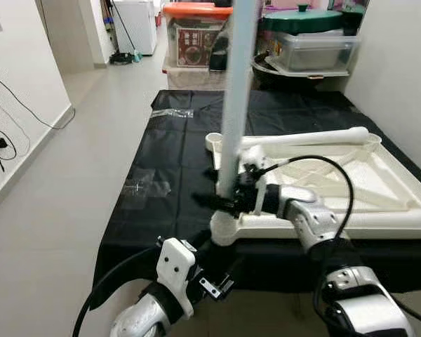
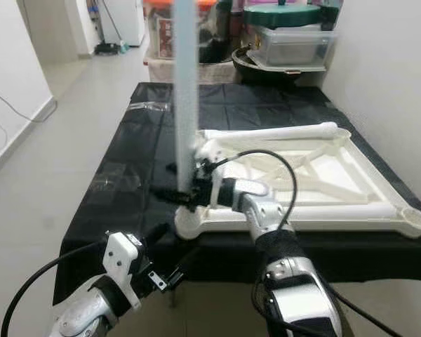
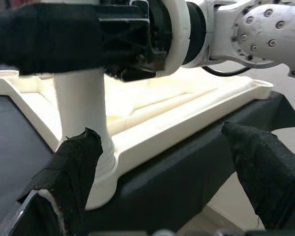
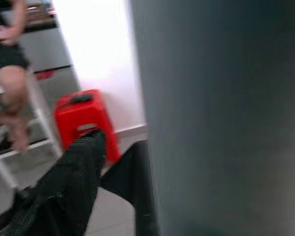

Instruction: Building children table

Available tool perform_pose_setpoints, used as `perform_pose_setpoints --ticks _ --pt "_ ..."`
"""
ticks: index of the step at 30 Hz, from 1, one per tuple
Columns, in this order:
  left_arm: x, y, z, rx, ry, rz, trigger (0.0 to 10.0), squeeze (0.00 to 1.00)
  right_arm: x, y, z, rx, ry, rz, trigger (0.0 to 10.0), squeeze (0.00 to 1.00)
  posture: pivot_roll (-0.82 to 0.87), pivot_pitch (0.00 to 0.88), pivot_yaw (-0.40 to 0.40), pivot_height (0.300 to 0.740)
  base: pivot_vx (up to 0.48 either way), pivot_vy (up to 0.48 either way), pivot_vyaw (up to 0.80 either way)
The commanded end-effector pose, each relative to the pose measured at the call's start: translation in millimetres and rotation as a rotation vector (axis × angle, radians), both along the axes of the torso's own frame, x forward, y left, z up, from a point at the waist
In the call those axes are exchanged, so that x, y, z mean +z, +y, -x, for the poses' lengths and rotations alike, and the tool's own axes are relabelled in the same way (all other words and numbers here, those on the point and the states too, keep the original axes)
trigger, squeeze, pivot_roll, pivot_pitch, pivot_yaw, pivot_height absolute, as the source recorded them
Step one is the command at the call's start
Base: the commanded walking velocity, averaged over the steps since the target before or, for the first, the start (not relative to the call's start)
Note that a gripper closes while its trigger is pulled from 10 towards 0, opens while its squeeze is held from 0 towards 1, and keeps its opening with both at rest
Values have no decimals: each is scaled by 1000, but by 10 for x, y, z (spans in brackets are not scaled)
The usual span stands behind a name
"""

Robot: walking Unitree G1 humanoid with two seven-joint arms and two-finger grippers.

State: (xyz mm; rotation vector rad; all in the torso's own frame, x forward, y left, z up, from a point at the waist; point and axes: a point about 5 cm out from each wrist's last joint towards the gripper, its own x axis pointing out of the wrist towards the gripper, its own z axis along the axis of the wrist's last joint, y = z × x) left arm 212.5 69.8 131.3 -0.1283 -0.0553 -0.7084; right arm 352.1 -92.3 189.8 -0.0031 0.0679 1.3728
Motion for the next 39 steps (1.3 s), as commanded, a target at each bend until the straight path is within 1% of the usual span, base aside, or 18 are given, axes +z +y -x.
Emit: perform_pose_setpoints --ticks 1,3,4,14,16,17,19,20,21,24,28,33,34,35,36,37,38,39 --pt "-24 3 -2 6 9 -2 10000 0 -43 121 18 58 -6 39 3333 0 99 22 -40 740 0 0 0" --pt "-24 3 -2 6 9 -2 10000 0 -43 121 18 58 -6 39 3333 0 99 22 -40 740 0 0 0" --pt "-26 5 -2 5 9 -2 10000 0 -40 124 5 52 -4 30 0 0 100 23 -36 740 0 0 0" --pt "-27 10 -2 4 8 -5 10000 0 15 69 -144 -258 -86 -54 0 0 94 26 -34 740 0 0 0" --pt "-24 19 -5 13 5 -6 10000 0 -39 -57 -280 -639 -84 -40 0 0 87 26 -31 740 0 0 0" --pt "-24 19 -5 13 5 -6 10000 0 -39 -57 -280 -639 -84 -40 0 0 87 26 -31 740 0 0 0" --pt "-21 36 -11 28 2 -11 10000 0 -155 -245 -333 -998 -34 -16 0 0 80 28 -26 740 0 0 0" --pt "-21 36 -11 28 2 -11 10000 0 -155 -245 -333 -998 -34 -16 0 0 80 28 -26 740 0 0 0" --pt "-20 46 -15 40 0 -15 10000 0 -233 -393 -302 -1212 -12 -1 0 0 79 27 -25 740 0 0 0" --pt "-20 53 -18 47 -2 -17 10000 0 -286 -496 -267 -1349 3 8 0 0 79 27 -25 740 0 0 0" --pt "-33 97 -43 97 4 -37 10000 0 -378 -617 -16 -1711 65 -5 0 0 85 27 -28 740 0 0 0" --pt "-60 137 -70 147 19 -59 10000 0 -349 -538 47 -1844 87 -49 0 0 87 27 -31 740 0 0 0" --pt "-64 140 -73 151 22 -61 10000 0 -333 -499 34 -1836 92 -70 1529 0 87 27 -31 740 0 0 0" --pt "-64 140 -73 151 22 -61 10000 0 -333 -499 34 -1836 92 -70 1529 0 87 27 -31 740 0 0 0" --pt "-65 140 -73 151 24 -59 10000 0 -306 -447 17 -1819 95 -91 10000 0 88 28 -30 740 0 0 0" --pt "-65 138 -71 149 24 -59 10000 0 -270 -413 0 -1796 84 -119 10000 0 86 28 -31 740 0 0 0" --pt "-67 135 -70 146 26 -59 10000 0 -216 -390 -20 -1750 34 -154 10000 1000 86 28 -31 740 0 0 0" --pt "-67 135 -70 146 26 -59 10000 0 -216 -390 -20 -1750 34 -154 10000 1000 86 28 -31 740 0 0 0"
